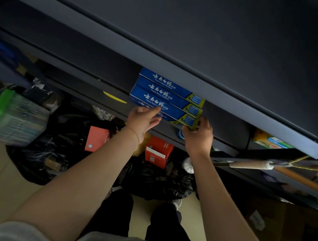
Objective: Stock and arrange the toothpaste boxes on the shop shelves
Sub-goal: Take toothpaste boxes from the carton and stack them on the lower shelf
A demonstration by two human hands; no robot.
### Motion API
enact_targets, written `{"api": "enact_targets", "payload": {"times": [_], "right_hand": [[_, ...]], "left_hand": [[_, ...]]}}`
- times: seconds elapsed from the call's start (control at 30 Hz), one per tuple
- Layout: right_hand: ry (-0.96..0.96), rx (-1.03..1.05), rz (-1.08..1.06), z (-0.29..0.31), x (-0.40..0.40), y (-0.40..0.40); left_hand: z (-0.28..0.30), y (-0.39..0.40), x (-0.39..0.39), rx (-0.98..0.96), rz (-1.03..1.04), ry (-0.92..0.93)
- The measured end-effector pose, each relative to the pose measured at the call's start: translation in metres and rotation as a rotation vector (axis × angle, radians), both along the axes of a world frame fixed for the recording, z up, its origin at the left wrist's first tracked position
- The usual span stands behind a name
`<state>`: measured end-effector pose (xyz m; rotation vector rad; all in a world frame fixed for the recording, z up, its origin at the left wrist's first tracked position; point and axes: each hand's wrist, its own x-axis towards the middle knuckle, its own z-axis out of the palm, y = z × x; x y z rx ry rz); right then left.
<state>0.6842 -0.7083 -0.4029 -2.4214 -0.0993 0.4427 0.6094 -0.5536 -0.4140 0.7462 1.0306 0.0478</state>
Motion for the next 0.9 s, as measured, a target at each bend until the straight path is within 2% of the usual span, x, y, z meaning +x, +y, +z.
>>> {"api": "enact_targets", "payload": {"times": [0.17, 0.4, 0.63, 0.77, 0.9], "right_hand": [[0.003, 0.019, -0.092, 0.008, -0.003, 0.005], [0.147, 0.073, -0.297, 0.009, 0.005, 0.010], [0.091, 0.034, -0.224, -0.008, 0.009, 0.013], [0.175, 0.224, -0.288, 0.003, -0.009, -0.009], [0.303, 0.321, -0.244, 0.018, -0.044, -0.064]], "left_hand": [[0.001, 0.001, 0.004, -0.019, -0.024, 0.031], [0.008, 0.004, 0.001, -0.108, -0.011, -0.020], [0.000, 0.005, 0.001, -0.109, -0.003, -0.071], [0.000, -0.011, -0.004, -0.016, -0.051, -0.042], [0.020, -0.072, -0.010, 0.194, -0.267, 0.072]]}}
